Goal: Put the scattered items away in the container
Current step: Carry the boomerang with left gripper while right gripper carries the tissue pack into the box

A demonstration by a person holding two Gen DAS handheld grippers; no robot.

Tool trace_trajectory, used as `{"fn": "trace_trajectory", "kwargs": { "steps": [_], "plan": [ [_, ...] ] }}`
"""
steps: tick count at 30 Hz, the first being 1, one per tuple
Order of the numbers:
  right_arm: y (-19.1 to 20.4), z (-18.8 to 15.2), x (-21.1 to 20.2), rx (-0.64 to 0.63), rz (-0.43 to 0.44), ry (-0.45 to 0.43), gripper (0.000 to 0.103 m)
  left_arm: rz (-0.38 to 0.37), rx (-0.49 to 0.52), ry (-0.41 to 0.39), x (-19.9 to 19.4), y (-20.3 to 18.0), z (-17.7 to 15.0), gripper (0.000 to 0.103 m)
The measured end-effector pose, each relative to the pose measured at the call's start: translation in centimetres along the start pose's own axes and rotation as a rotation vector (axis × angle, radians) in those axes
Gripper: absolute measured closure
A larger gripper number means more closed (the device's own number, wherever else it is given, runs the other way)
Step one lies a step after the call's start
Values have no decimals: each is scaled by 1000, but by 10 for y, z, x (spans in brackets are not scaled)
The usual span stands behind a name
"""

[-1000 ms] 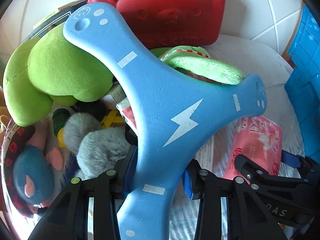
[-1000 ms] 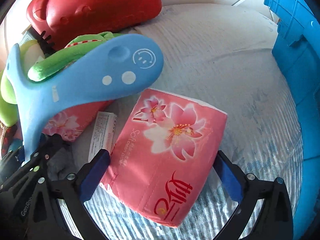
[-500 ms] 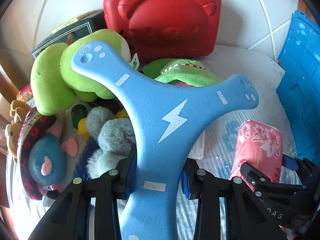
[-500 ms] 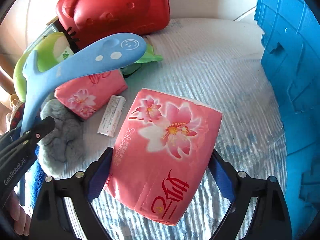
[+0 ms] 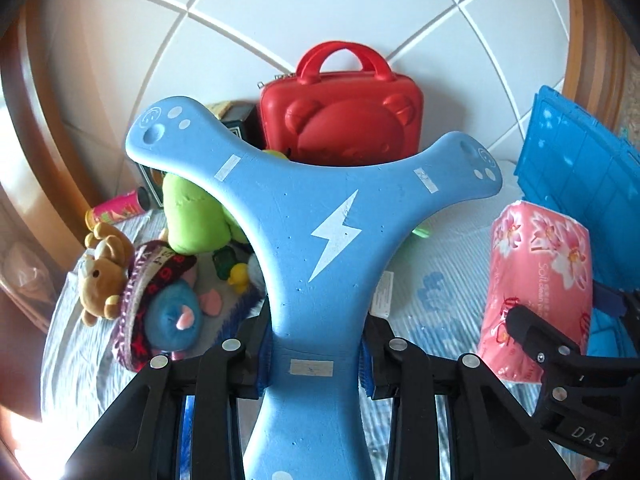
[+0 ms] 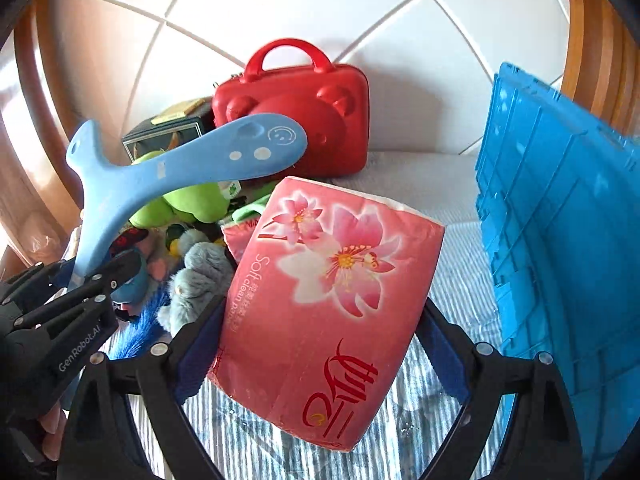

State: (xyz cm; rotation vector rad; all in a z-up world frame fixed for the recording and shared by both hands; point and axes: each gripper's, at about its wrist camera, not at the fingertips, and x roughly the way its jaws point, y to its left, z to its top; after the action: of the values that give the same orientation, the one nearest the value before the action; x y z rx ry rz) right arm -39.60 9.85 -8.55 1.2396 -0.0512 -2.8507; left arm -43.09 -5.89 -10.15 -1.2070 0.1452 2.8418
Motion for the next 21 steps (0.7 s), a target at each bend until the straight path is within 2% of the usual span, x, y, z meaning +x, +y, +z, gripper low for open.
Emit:
{"fn": "trace_trajectory", "kwargs": {
  "steps": [7, 11, 15, 21],
  "plan": [
    [2, 2, -82, -8, -72, -133, 11, -46, 21, -100, -70, -10, 2, 71],
    [-13, 3, -127, 11, -115, -199, 11, -84, 37, -154, -104, -25, 5, 71],
    [-39, 0, -162, 42, -157, -249, 11, -119, 62, -194, -132, -49, 8, 71],
    [-98, -9, -211, 90, -226, -306, 11, -192, 108, -243, -167, -112, 8, 71]
  ]
}}
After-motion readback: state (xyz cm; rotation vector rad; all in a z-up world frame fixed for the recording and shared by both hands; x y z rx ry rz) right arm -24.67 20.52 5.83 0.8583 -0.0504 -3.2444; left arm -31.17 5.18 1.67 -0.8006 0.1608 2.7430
